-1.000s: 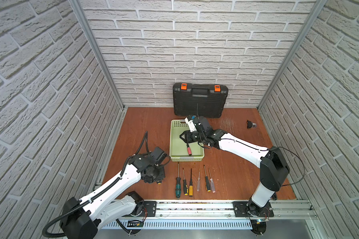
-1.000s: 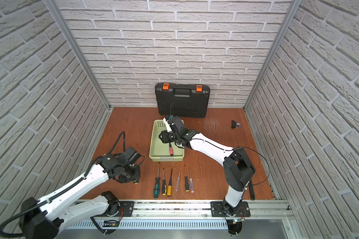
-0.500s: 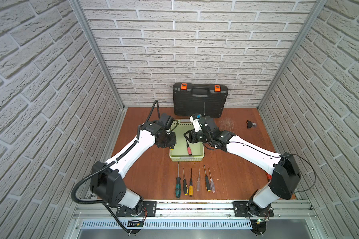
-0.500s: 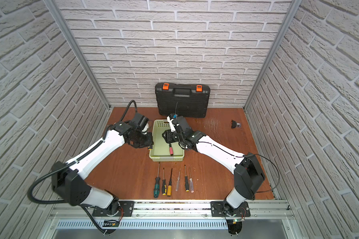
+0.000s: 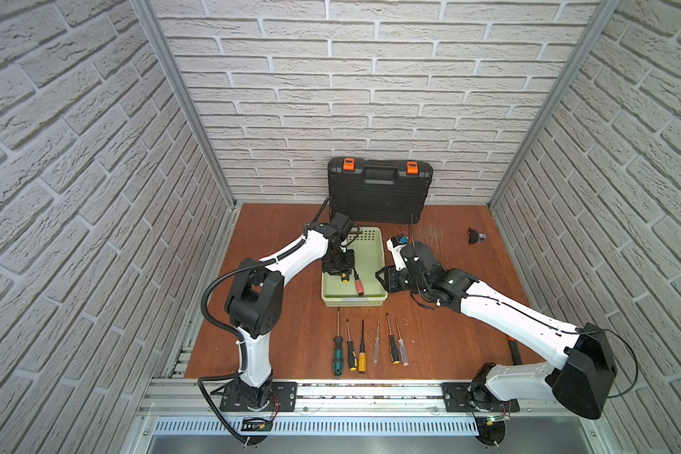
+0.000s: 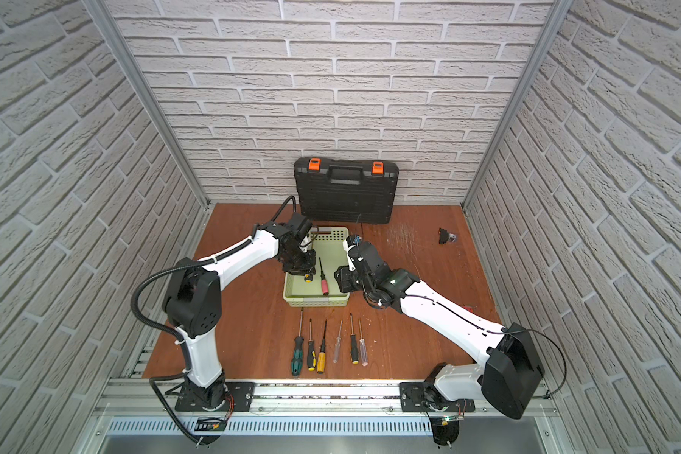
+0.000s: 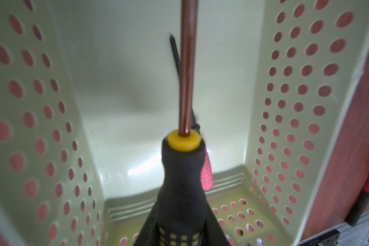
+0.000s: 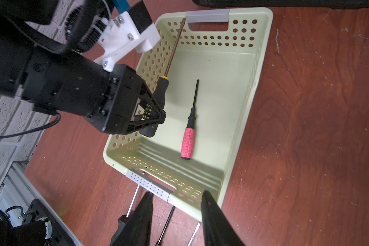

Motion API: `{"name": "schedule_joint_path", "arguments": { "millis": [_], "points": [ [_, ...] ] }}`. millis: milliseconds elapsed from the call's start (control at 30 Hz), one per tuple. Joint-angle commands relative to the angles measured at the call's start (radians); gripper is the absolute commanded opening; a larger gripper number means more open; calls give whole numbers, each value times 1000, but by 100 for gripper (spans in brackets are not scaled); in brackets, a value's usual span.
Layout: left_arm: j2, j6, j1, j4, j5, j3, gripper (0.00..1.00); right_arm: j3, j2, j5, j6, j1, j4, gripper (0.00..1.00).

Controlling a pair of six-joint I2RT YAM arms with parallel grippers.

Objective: Put the screwdriver in the bin
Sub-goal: Place the screwdriver in the bin.

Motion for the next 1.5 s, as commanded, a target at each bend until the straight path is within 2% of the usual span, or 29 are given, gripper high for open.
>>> {"name": "schedule_joint_path", "arguments": {
  "millis": [0, 467, 900, 967, 1000, 1133, 1367, 1467],
  "points": [
    [43, 1, -5, 25, 10, 37, 0, -6, -34, 31, 2, -2, 2, 40],
    [130, -13, -40, -3, -90, 28, 0, -31, 0, -13, 13, -2, 44, 39],
    [163, -27, -48, 30, -63, -18, 0, 1, 10, -22, -4, -1, 12, 39],
    [153, -29, -48, 31, -71, -28, 7, -4, 3, -17, -3, -2, 5, 39],
    [148, -31, -48, 32, -76, -31, 15, -5, 1, -16, -3, -2, 3, 39],
    [121, -38, -48, 36, -89, -42, 35, -9, -5, -18, 1, -2, 1, 38],
    [31, -37, -48, 50, -120, -58, 45, -2, 15, -21, 2, -1, 1, 38],
    [-15, -29, -47, 31, -139, -61, 46, 6, 22, -23, 2, -1, -3, 38]
  ]
}}
